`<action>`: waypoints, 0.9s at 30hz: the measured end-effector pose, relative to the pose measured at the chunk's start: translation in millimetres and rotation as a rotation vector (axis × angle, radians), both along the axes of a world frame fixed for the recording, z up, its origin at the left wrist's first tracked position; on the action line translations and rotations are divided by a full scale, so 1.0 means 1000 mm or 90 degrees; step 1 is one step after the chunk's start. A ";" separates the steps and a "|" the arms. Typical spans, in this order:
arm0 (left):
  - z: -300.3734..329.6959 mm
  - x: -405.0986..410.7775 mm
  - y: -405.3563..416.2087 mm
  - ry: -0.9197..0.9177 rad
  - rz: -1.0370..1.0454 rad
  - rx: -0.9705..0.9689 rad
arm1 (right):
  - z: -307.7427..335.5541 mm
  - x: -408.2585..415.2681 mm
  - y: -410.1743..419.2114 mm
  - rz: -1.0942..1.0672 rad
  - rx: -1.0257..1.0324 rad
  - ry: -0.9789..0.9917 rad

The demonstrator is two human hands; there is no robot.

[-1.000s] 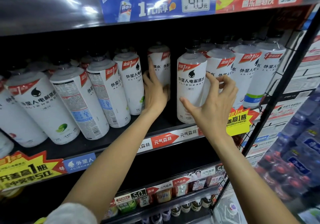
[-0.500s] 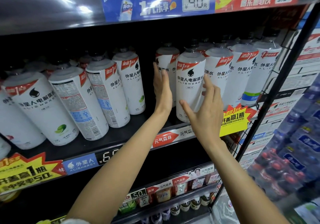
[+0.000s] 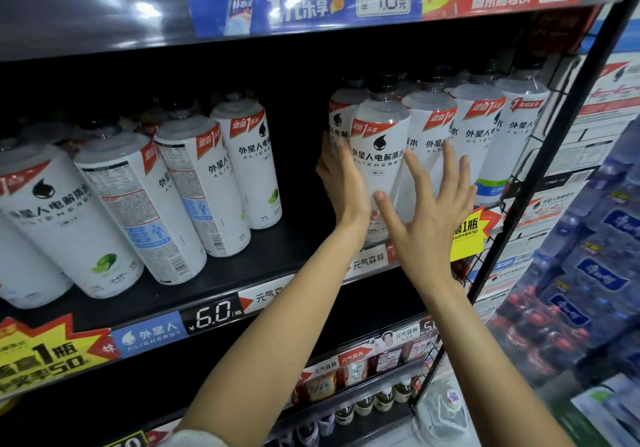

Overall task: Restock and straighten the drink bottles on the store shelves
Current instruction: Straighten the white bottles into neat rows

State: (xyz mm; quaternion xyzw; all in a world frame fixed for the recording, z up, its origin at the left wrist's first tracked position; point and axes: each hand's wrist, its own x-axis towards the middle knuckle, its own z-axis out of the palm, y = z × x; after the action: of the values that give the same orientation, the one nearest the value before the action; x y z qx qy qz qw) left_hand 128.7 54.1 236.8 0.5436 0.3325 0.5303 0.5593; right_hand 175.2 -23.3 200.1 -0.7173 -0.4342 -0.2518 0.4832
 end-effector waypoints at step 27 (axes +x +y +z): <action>-0.008 -0.196 0.049 0.868 0.538 0.843 | 0.035 -0.095 0.105 0.469 -0.097 0.137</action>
State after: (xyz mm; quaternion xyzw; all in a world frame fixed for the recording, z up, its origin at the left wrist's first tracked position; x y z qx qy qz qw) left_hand -67.4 102.8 228.8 0.7657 0.3837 0.3398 -0.3887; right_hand 80.6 82.1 235.0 -0.5695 -0.6267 0.0484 0.5296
